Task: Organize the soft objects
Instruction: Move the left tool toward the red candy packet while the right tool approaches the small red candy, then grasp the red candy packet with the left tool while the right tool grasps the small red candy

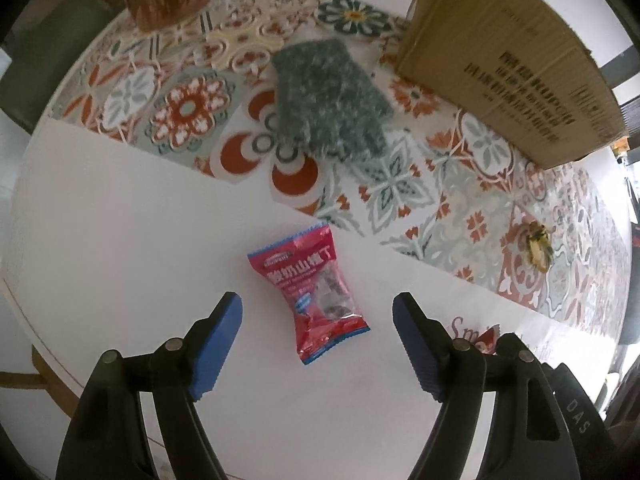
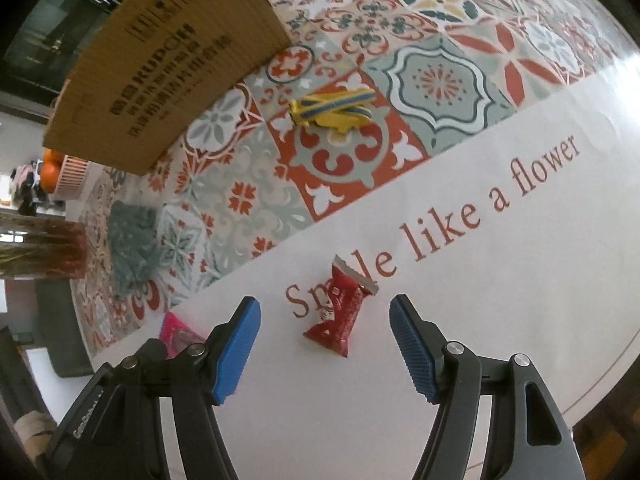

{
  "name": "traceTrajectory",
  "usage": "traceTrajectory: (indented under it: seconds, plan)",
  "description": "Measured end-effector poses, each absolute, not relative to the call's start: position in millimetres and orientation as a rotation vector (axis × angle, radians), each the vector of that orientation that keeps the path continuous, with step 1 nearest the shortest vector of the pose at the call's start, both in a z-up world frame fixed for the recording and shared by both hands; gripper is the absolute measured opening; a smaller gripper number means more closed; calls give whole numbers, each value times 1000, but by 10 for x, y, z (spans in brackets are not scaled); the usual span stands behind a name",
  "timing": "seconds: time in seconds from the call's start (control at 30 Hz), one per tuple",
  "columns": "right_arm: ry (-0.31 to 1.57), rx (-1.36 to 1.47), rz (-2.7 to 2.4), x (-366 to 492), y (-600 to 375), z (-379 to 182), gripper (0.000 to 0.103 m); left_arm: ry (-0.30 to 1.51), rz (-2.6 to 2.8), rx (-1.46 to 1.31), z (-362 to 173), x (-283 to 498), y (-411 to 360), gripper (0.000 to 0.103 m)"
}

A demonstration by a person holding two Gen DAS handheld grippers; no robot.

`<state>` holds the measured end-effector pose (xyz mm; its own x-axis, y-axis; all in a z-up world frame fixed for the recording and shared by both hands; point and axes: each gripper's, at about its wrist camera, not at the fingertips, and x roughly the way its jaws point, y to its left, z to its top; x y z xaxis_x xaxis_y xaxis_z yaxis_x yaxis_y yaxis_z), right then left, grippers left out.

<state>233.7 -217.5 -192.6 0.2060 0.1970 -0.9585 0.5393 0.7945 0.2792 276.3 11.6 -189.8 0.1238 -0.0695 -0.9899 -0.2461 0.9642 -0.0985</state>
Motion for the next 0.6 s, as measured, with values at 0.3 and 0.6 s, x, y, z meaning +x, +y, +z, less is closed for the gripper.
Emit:
traceTrajectory:
  seconds: [0.3, 0.6]
  plan:
    - [1404, 671, -288, 2297, -2165, -2131, 67, 1498, 165, -230, -2153, 2878, 46, 77]
    - [1418, 628, -278, 2316, -2124, -2273, 57, 1529, 193, -255, -2353, 2944, 61, 77]
